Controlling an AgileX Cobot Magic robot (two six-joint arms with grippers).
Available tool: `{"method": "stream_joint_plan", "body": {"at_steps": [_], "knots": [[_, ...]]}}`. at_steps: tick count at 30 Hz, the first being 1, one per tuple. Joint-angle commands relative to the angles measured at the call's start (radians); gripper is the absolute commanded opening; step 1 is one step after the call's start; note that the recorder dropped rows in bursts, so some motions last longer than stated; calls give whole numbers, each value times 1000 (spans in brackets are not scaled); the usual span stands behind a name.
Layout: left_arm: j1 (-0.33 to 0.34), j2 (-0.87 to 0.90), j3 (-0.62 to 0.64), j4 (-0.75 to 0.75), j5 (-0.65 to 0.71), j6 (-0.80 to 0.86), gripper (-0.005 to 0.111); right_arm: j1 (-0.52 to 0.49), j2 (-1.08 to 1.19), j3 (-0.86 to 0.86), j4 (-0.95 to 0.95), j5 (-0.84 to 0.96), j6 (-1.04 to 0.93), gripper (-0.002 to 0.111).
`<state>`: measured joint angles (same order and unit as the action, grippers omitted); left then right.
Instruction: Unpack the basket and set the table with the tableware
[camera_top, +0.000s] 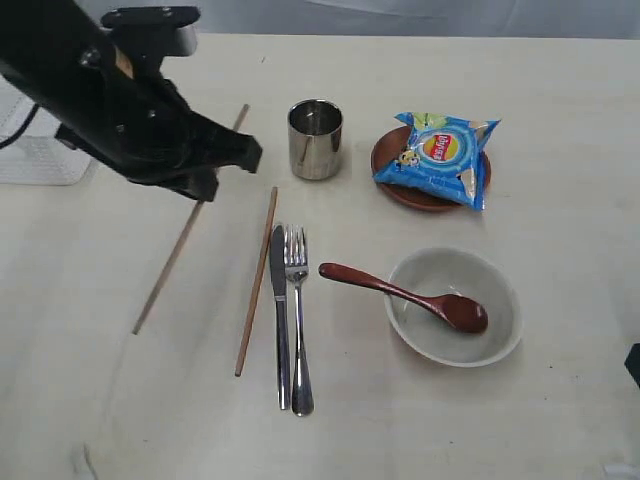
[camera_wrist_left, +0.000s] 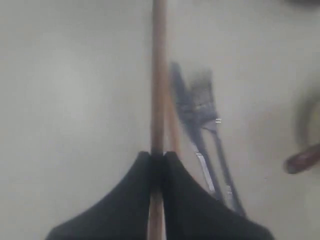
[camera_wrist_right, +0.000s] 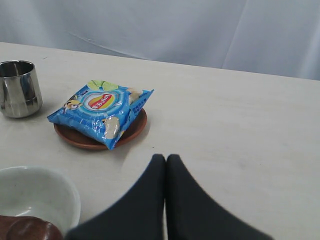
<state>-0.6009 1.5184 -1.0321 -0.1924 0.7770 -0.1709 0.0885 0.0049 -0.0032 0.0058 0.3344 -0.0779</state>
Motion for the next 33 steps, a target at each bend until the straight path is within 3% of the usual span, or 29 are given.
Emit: {"method": "stream_joint_plan", "body": {"at_steps": [1,10,18,25,33], "knots": [[-105,6,-66,-167,-11,-34,0,-5,-5,3,-6,1,2,0],[-289,86,-159,-268,-81,-125,0,-5,-5,3,-6,1,2,0],[-414,277,-290,-294,-157,-186,0,-5,-5,3,-6,1,2,0],[-440,437,-367,-285,-143,-197,0,-5,-5,3,-6,1,2,0],[-440,470,-367,-251,-225,-197,0,-5,-5,3,-6,1,2,0]]}}
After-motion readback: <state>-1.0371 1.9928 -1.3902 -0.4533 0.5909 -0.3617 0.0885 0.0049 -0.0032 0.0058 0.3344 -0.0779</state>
